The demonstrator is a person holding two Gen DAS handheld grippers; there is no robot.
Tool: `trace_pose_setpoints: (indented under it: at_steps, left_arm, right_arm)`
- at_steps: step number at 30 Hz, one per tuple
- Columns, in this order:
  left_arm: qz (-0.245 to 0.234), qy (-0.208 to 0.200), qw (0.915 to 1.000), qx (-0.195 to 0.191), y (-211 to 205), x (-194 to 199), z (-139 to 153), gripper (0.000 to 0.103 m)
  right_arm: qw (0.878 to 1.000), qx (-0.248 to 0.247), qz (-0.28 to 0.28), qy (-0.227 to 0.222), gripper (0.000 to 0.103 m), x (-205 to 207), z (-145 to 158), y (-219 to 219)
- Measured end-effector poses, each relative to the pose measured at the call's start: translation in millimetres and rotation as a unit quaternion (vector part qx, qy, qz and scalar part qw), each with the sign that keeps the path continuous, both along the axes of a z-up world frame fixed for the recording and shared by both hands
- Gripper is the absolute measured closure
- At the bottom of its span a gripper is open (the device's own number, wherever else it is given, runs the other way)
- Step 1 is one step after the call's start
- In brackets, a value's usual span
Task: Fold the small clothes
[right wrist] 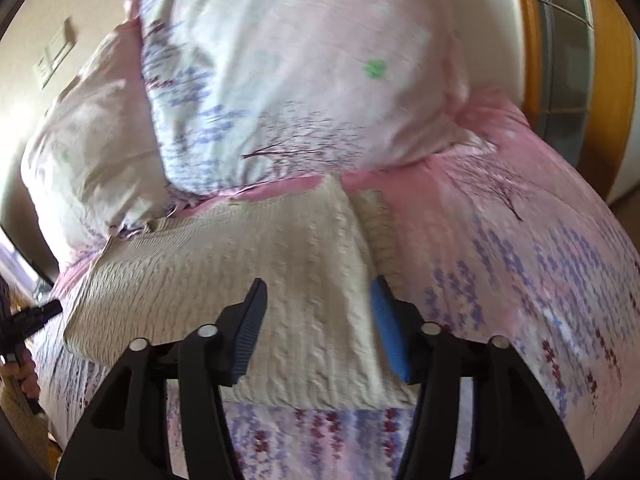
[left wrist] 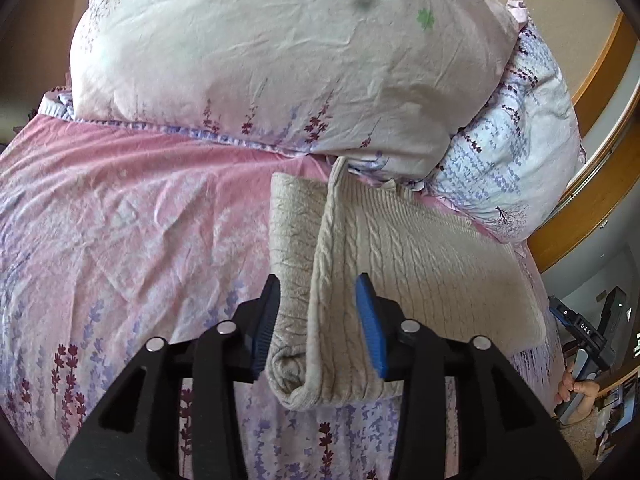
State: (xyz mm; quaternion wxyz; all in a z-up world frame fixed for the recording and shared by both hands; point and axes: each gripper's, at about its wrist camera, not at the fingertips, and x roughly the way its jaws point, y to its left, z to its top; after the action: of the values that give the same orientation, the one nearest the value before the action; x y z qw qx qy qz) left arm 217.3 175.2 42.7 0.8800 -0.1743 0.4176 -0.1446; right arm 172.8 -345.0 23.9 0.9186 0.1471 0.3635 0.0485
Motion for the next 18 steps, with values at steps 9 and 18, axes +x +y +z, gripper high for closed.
trace_pose_setpoints:
  at_steps: [9,18]
  left_arm:
    - [-0.069,0.025,0.9949,0.069,-74.4,10.4,-22.5,0.047]
    - [-0.034,0.026,0.9991,0.005,-38.2,11.3,-14.2,0.042]
  right_arm:
    - [0.996,-0.064,0.041,0.056,0.028,31.8,-25.9,46.2]
    - [0.996,-0.042,0.035,0.077,0.016,36.8,-27.9,38.7]
